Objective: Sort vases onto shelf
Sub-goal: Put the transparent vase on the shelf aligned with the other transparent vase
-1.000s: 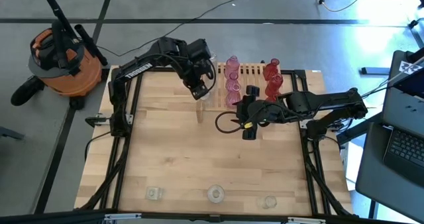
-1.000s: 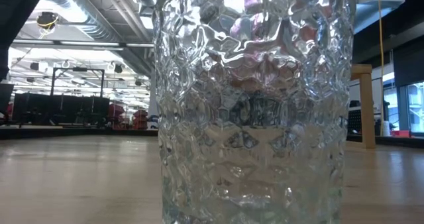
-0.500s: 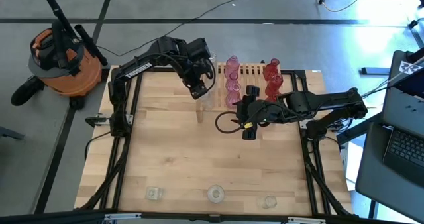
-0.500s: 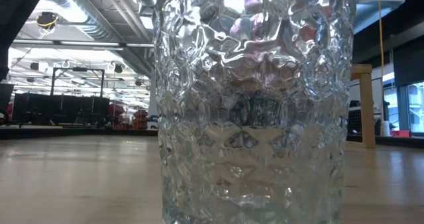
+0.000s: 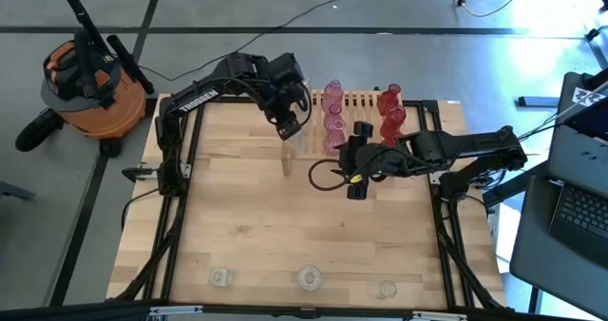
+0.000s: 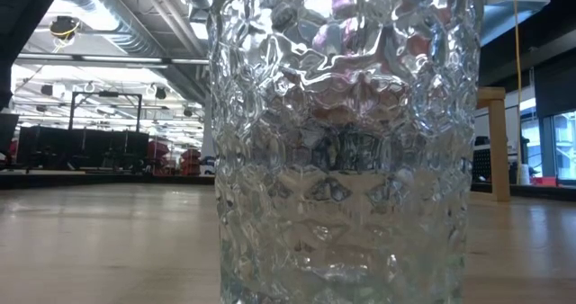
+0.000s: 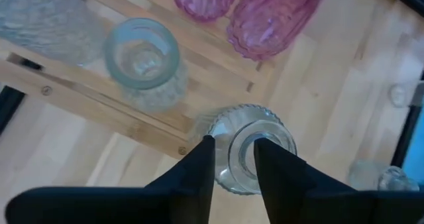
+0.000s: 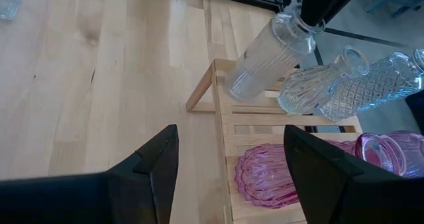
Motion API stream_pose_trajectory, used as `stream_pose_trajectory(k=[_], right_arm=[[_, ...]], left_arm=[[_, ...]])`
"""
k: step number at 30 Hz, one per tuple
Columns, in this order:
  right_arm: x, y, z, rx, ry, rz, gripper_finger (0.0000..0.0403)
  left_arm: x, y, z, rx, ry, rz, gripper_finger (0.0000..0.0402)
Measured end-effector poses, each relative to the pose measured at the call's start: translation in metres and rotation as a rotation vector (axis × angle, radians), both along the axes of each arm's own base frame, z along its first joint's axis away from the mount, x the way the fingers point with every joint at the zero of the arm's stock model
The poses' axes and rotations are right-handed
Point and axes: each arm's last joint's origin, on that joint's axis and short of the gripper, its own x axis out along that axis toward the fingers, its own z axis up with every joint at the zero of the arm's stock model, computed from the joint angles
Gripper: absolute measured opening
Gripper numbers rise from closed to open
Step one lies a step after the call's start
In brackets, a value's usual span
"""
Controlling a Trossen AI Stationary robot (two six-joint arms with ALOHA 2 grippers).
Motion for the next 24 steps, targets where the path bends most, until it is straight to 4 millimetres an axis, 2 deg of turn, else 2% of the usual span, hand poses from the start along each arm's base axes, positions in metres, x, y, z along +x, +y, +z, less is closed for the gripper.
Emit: stream_pose_trajectory(k=[7,24], right_arm=[[0.0,-0.0001,0.0,-0.003,0.0,-0.002,0.0221],[-0.0001,-0.0005,0.0002,-0.013,-0.003,-0.013,0.0221]], left_arm=[[0.0,0.0021,0.0005,0.002,-0.008,0.013,0.0116],[0.0003,0.0035,0.0051,0.026,-0.053,0.007,0.0117]])
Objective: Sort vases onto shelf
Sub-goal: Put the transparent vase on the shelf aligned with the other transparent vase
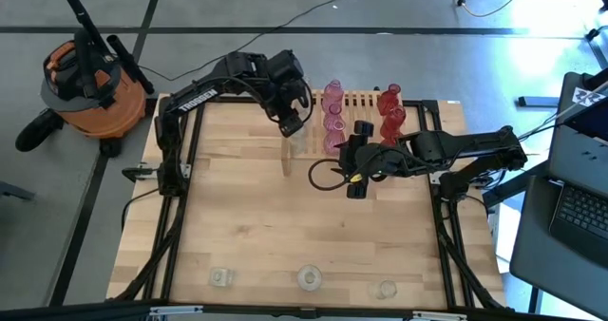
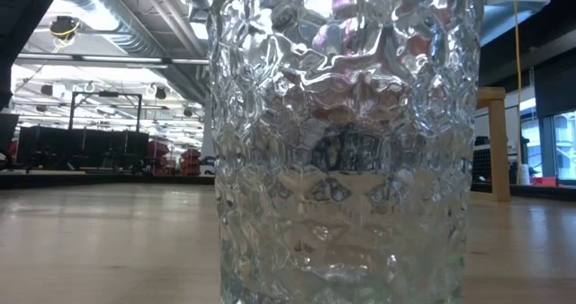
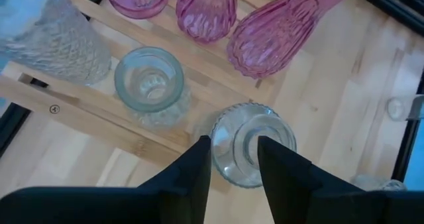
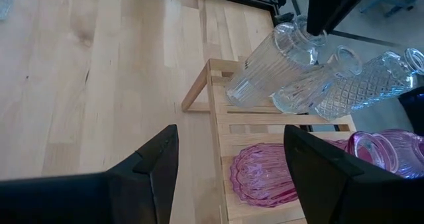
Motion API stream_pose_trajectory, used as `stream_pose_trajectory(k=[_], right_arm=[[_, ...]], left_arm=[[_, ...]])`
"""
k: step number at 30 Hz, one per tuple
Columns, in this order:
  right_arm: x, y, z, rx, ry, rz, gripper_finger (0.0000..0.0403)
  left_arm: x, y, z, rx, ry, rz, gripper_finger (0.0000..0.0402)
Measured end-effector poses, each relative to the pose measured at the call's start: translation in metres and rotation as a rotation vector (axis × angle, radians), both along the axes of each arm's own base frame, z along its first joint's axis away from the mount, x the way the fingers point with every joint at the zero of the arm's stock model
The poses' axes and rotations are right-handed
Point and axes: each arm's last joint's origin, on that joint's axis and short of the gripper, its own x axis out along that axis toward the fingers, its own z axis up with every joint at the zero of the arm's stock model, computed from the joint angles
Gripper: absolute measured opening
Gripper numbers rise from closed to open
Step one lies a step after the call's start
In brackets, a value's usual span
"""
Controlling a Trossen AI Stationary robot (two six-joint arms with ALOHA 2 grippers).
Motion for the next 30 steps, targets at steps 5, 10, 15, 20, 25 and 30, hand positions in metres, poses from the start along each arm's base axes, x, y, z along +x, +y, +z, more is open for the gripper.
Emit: stream_pose_trajectory(k=[5,10,15,20,25,30], right_arm=[[0.0,0.0,0.0,-0.003,-0.001,-0.004,0.0221],[0.0,-0.001,0.0,-0.011,-0.003,-0.011,0.0221],[0.0,-0.001,0.0,-0.019,-0.005,-0.019,0.0221],[0.0,-0.001,0.0,-0.018,-0.005,-0.019,0.0221],[0.0,-0.001,0.0,-0.018,-0.004,-0.018,0.0221],[0.0,-0.001,0.0,-0.017,-0.004,-0.017,0.0221]], left_arm=[[-0.011,-0.002,0.015,0.012,-0.033,0.01,0.0117],[-0.03,-0.012,0.022,0.034,0.031,0.014,0.0117],[-0.017,-0.017,0.0,0.03,0.103,-0.046,0.0117],[-0.008,-0.025,-0.032,0.008,0.248,-0.084,0.0117],[-0.001,-0.025,-0.043,0.019,0.24,-0.088,0.0117],[0.005,-0.022,-0.042,0.059,0.187,-0.081,0.0117]])
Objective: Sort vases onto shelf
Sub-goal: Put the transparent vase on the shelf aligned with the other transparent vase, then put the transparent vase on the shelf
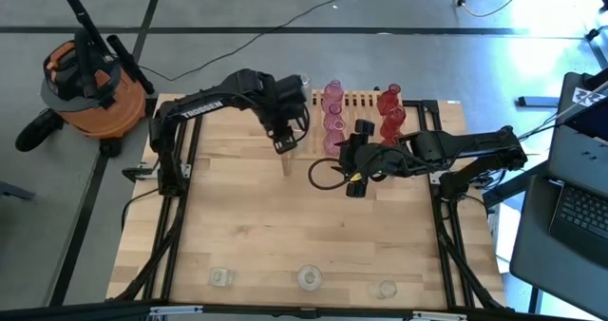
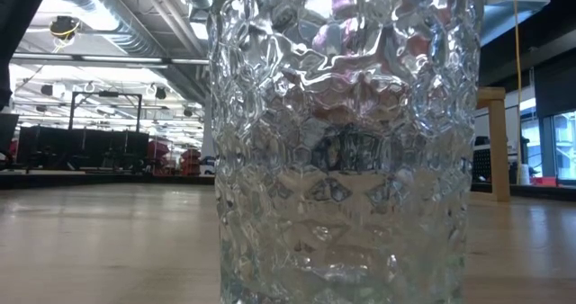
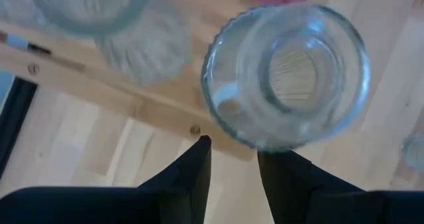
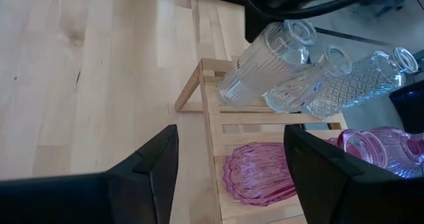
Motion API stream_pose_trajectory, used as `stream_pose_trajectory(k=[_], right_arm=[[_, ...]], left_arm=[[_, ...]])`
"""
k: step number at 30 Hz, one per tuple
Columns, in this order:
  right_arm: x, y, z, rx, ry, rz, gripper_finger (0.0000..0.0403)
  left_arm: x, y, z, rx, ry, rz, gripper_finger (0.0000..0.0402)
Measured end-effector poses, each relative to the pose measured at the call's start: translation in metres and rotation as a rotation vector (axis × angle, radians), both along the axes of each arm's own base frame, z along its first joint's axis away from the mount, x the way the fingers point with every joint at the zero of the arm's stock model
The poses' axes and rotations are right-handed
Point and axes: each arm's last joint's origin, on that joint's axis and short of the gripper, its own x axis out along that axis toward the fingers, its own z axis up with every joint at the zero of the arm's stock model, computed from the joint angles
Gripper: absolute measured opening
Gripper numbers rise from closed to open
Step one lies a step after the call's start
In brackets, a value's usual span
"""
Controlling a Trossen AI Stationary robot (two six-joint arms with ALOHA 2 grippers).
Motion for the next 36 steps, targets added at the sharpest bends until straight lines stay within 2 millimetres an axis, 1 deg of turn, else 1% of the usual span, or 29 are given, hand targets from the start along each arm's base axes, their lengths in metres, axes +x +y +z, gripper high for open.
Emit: stream_pose_trajectory(k=[6,9,12,15,17,21,22,24,26,29,31,33,34,36], right_arm=[[0.0,0.001,0.0,0.012,0.003,0.012,0.0221],[0.0,0.001,0.0,0.016,0.006,0.017,0.0221],[0.0,0.001,-0.001,0.02,0.012,0.022,0.0221],[0.0,0.001,-0.001,0.03,0.014,0.031,0.0221],[0.0,0.001,-0.001,0.032,0.016,0.038,0.0221],[0.0,-0.001,-0.001,0.012,0.036,0.083,0.0221],[0.0,-0.002,-0.001,-0.002,0.043,0.096,0.0221],[0.0,-0.003,0.0,-0.032,0.054,0.127,0.0221],[0.0,-0.007,0.004,-0.084,0.061,0.164,0.0221],[-0.001,-0.012,0.012,-0.141,0.057,0.204,0.0221],[-0.001,-0.012,0.014,-0.157,0.055,0.226,0.0221],[-0.001,-0.012,0.014,-0.176,0.062,0.243,0.0221],[-0.001,-0.012,0.014,-0.183,0.069,0.254,0.0221],[-0.002,-0.012,0.014,-0.179,0.078,0.275,0.0221]], left_arm=[[0.0,-0.001,0.004,0.014,-0.041,-0.02,0.0117],[-0.005,-0.003,0.008,0.016,-0.03,-0.024,0.0117],[-0.02,-0.007,0.019,0.021,-0.027,-0.012,0.0117],[-0.042,-0.015,0.041,0.085,-0.07,0.012,0.0117],[-0.058,-0.026,0.059,0.131,-0.142,0.012,0.0117],[-0.088,-0.056,0.096,0.156,-0.397,-0.002,0.0117],[-0.095,-0.065,0.103,0.156,-0.473,-0.001,0.0117],[-0.106,-0.081,0.111,0.149,-0.622,0.019,0.0117],[-0.113,-0.098,0.11,0.135,-0.772,0.063,0.0117],[-0.112,-0.123,0.093,0.128,-1.019,0.157,0.0117],[-0.107,-0.141,0.076,0.118,-1.207,0.23,0.0117],[-0.104,-0.159,0.056,0.126,-1.356,0.334,0.0115],[-0.105,-0.167,0.045,0.143,-1.409,0.414,0.0113],[-0.108,-0.184,0.025,0.2,-1.427,0.579,0.0104]])
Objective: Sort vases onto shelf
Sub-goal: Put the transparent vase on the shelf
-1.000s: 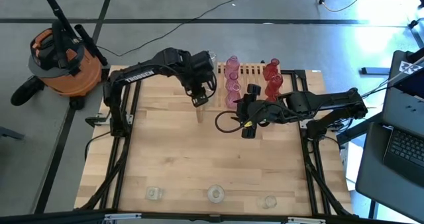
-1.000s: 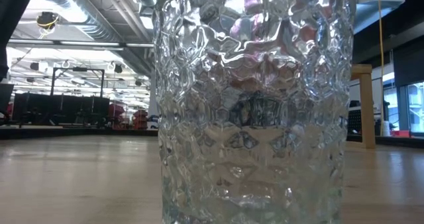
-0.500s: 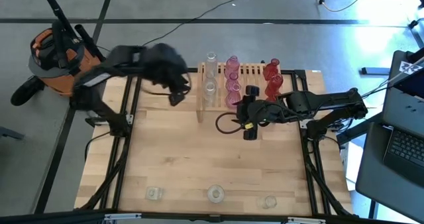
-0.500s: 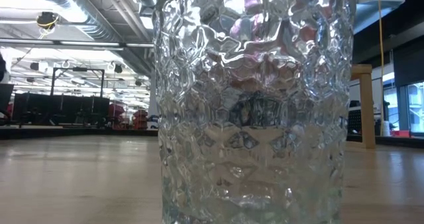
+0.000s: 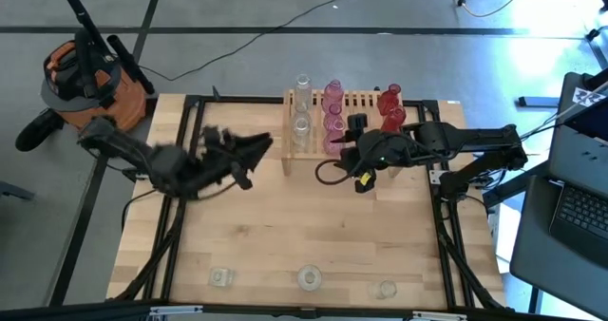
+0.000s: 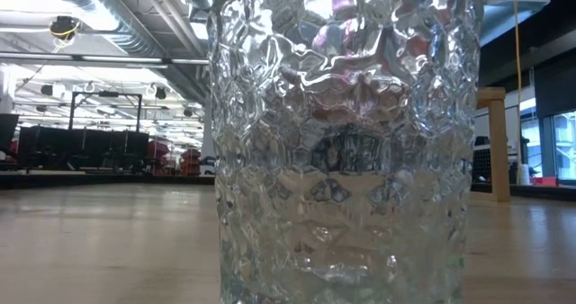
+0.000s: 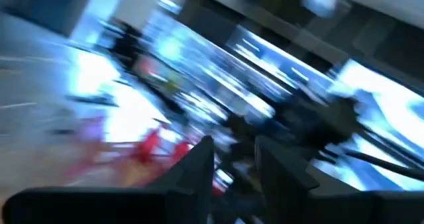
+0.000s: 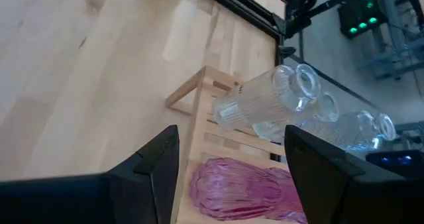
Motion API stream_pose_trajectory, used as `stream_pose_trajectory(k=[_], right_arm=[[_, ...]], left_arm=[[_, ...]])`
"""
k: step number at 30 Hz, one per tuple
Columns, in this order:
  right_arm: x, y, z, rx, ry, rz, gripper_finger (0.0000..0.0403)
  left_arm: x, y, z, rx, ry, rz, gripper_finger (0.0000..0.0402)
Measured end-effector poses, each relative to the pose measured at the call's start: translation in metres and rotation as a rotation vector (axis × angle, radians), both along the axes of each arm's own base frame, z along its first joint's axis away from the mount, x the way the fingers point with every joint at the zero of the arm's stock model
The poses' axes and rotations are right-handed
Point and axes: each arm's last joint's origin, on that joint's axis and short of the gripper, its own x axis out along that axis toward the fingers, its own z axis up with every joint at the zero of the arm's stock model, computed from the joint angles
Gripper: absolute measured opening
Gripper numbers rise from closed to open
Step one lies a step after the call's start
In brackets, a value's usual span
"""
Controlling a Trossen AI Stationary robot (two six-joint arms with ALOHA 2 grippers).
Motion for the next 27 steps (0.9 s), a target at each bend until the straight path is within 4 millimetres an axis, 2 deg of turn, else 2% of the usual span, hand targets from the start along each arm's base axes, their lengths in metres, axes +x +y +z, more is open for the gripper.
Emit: stream_pose_trajectory(k=[3,5,12,18,23,25,27], right_arm=[[-0.002,0.0,-0.002,0.003,0.032,0.012,0.0221],[-0.004,0.0,-0.001,0.001,0.038,0.02,0.0221],[-0.011,-0.001,0.002,0.012,0.039,0.011,0.0221],[-0.012,0.0,0.002,0.043,0.035,0.009,0.0221],[-0.011,0.0,0.002,0.044,0.028,0.009,0.0221],[-0.01,0.0,0.003,0.045,0.02,0.009,0.0221],[-0.01,0.0,0.003,0.047,0.013,0.009,0.0221]], left_arm=[[-0.007,-0.025,-0.022,-0.069,0.082,0.217,0.0084],[-0.009,-0.043,-0.032,-0.086,0.147,0.291,0.0072],[-0.017,-0.1,-0.052,-0.088,0.151,0.131,0.0054],[-0.031,-0.122,-0.064,-0.069,0.164,0.044,0.0053],[-0.049,-0.152,-0.101,-0.022,0.186,-0.18,0.0053],[-0.05,-0.156,-0.12,-0.085,0.196,-0.33,0.0053],[-0.043,-0.155,-0.139,-0.191,0.299,-0.536,0.0053]])
